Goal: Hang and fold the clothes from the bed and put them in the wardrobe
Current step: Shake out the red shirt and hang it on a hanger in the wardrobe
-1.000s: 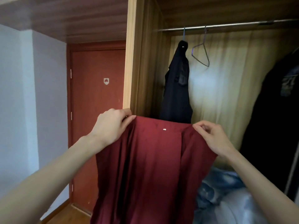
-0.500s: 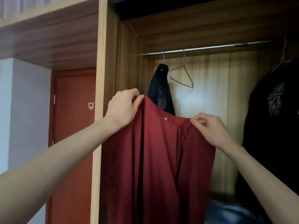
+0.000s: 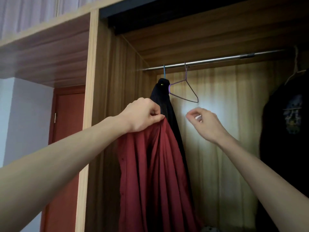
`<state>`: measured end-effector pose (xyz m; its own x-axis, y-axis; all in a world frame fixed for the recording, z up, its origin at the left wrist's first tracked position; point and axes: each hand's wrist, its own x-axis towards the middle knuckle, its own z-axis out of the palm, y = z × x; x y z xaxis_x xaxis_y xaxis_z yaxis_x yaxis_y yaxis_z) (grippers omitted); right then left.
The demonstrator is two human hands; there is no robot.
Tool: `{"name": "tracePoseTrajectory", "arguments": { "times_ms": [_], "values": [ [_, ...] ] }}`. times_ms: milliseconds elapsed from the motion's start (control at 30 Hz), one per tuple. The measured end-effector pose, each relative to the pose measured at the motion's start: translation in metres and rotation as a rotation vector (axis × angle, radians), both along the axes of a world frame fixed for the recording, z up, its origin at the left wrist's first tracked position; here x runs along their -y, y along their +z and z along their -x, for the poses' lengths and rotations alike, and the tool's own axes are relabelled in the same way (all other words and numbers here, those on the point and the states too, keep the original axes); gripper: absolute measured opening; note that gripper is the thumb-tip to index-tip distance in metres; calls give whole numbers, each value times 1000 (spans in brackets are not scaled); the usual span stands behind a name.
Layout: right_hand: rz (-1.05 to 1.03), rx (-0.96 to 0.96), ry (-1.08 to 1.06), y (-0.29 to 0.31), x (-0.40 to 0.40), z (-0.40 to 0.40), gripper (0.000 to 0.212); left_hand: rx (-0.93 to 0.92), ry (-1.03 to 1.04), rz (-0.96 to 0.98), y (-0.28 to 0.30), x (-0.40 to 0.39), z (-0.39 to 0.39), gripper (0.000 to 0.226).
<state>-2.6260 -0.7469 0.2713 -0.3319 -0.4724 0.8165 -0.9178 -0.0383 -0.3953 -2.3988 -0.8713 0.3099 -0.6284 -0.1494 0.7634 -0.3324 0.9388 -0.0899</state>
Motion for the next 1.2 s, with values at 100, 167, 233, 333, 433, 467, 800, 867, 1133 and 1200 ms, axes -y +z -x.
{"name": "tracePoseTrajectory", "arguments": {
  "times_ms": [100, 167, 233, 333, 433, 467, 800, 867, 1133, 1200],
  "values": [
    [129, 320, 138, 46, 17, -14, 40, 27, -11, 6, -5, 3, 5, 34],
    [193, 432, 170, 80, 35, -14, 45, 37, -6, 16, -5, 4, 7, 33],
    [223, 483, 122, 109, 50, -17, 52, 47, 12, 25, -6, 5, 7, 32],
    [207, 564, 54, 142, 77, -10, 76, 63, 34, 29, -7, 5, 7, 32],
    [133, 580, 5, 159, 107, 6, 81, 63, 35, 31, -9, 4, 5, 38],
    [127, 594, 15, 159, 107, 0, 68, 59, 36, 34, -10, 3, 5, 38],
    [113, 477, -65, 151, 118, 10, 36, 26, 30, 9, -24, 9, -2, 33],
    [161, 445, -178, 146, 115, 16, 20, 24, 19, 6, -28, 9, -3, 32],
    [199, 390, -149, 127, 100, 46, 35, 48, -2, -1, -43, 2, -11, 32],
    [231, 381, -132, 128, 93, 51, 37, 54, -6, 10, -44, 1, -14, 32]
  ]
}}
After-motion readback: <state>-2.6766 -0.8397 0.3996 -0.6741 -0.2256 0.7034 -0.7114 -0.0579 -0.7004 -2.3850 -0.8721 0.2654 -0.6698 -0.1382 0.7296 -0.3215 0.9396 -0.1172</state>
